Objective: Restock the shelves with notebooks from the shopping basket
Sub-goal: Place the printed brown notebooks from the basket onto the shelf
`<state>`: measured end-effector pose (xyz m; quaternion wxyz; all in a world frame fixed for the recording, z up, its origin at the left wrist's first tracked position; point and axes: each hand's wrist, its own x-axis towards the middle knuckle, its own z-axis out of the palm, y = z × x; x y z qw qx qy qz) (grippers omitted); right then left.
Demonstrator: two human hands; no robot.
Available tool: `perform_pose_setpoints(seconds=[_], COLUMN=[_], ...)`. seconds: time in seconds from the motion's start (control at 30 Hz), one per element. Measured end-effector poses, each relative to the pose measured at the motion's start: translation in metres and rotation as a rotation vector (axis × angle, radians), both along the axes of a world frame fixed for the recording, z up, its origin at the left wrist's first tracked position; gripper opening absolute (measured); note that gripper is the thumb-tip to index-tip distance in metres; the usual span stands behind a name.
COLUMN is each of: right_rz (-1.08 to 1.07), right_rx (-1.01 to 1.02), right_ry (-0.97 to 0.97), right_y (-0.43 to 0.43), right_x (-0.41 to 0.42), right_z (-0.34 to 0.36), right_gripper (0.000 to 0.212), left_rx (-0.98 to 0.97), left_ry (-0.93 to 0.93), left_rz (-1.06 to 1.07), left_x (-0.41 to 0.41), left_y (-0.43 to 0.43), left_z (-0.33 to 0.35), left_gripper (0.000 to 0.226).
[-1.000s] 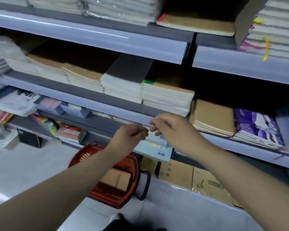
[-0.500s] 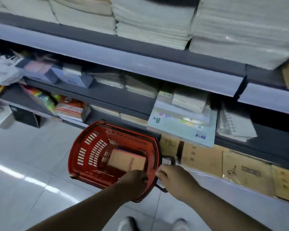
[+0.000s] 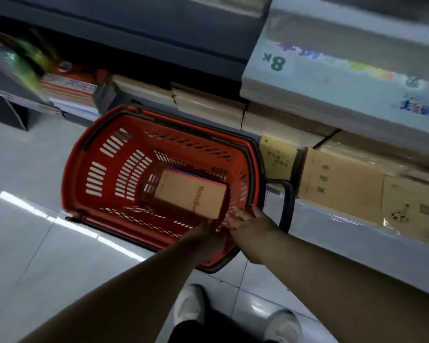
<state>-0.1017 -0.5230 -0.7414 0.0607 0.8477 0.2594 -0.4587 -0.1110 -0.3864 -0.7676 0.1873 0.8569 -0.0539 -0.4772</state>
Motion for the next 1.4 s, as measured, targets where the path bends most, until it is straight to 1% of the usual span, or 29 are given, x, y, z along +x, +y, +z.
perform_pose_setpoints(seconds=[0.03,0.07,0.1,0.2,0.3,0.43,0.53,0.67,0.7,0.8,0.87,0.93,0.97,1.0,1.07,1.1,1.2,1.23,1.33,1.4], right_rz=[0.0,0.04,0.014,-0.008,-0.055,-0.051,-0.055,-0.047,-0.04,0.003,0.033,0.02,-0.012,-0.059,-0.197,-0.278,-0.499,-0.566,-0.752,-0.901], right_rx=[-0.054,-0.094,-0.078,-0.046,-0.034,-0.046,-0.06,-0.083,-0.091,-0.133,-0.127,-0.09,-0.068,-0.044,0.008,0.037,0.124,0.139,0.143,0.16], right_ry=[0.032,0.04,0.017,-0.09,-0.113,-0.134,-0.086,-0.085,-0.081,-0.064,-0.071,-0.073,-0.059,-0.034,0.019,0.026,-0.005,-0.013,-0.014,0.01], right_y=[0.001,0.001,0.001,0.002,-0.006,-0.045,-0.077,-0.116,-0.126,-0.149,-0.161,-0.171,-0.174,-0.176,-0.175,-0.173,-0.163,-0.159,-0.146,-0.139], right_x=[0.004,0.004,0.001,-0.014,-0.032,-0.062,-0.085,-0.109,-0.114,-0.127,-0.134,-0.138,-0.138,-0.135,-0.126,-0.121,-0.11,-0.107,-0.097,-0.092], right_z=[-0.001,-0.008,-0.016,-0.036,-0.052,-0.057,-0.057,-0.056,-0.055,-0.053,-0.053,-0.055,-0.056,-0.056,-0.056,-0.056,-0.066,-0.073,-0.102,-0.125], right_gripper=[0.068,0.071,0.073,0.08,0.072,0.08,0.079,0.075,0.077,0.086,0.079,0.071,0.07,0.075,0.09,0.091,0.073,0.069,0.06,0.059], left_rx=[-0.008,-0.005,0.014,0.031,0.009,-0.074,-0.104,-0.16,-0.171,-0.191,-0.188,-0.146,-0.139,-0.137,-0.148,-0.15,-0.148,-0.142,-0.069,-0.051], left_ry=[-0.022,-0.037,-0.066,-0.072,-0.061,0.073,0.125,0.218,0.229,0.295,0.319,0.265,0.245,0.226,0.172,0.152,0.149,0.136,0.059,0.018], left_rz=[-0.058,-0.062,-0.069,0.033,-0.088,0.036,-0.033,-0.089,-0.068,0.095,0.076,0.097,0.156,0.211,0.213,0.209,0.23,0.201,0.024,-0.031], left_x=[-0.006,-0.01,-0.018,-0.048,-0.062,-0.083,-0.095,-0.108,-0.109,-0.11,-0.106,-0.098,-0.092,-0.087,-0.077,-0.072,-0.058,-0.053,-0.036,-0.027], left_y=[-0.003,-0.006,-0.007,-0.014,-0.027,-0.053,-0.077,-0.111,-0.118,-0.131,-0.137,-0.138,-0.137,-0.135,-0.132,-0.13,-0.122,-0.12,-0.115,-0.112], left_z=[-0.005,-0.004,-0.008,-0.024,-0.033,-0.033,-0.029,-0.025,-0.023,-0.024,-0.029,-0.038,-0.041,-0.044,-0.048,-0.051,-0.063,-0.068,-0.087,-0.104], left_gripper=[0.041,0.04,0.039,0.033,0.035,0.032,0.033,0.037,0.037,0.037,0.037,0.037,0.037,0.037,0.035,0.036,0.046,0.048,0.053,0.056])
